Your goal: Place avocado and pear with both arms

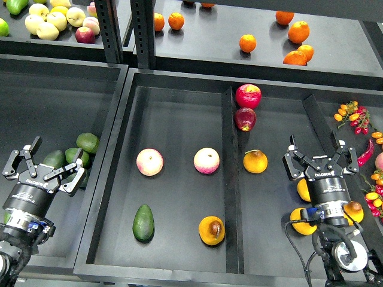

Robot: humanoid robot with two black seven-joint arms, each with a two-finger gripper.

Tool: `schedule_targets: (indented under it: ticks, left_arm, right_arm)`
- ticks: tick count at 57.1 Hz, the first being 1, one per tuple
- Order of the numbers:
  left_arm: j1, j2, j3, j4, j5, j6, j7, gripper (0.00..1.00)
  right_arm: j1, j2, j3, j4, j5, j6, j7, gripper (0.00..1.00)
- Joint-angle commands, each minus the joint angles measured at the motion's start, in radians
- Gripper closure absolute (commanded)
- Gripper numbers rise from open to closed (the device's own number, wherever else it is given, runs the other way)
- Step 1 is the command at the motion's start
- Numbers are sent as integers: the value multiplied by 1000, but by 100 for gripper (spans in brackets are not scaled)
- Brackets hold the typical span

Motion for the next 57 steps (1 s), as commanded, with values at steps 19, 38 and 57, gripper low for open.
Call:
schedule_targets:
  ticks: [19,38,57]
  left_arm:
    - [2,0,-10,1,1,0,-3,0]
    - [2,0,-4,4,3,0,-4,0]
    - [2,0,-1,6,1,0,-4,0]
  right_arm:
    - [1,0,11,0,0,0,-2,1]
    - [1,0,3,0,0,0,-2,1]
    - [6,0,-3,2,2,0,0,1]
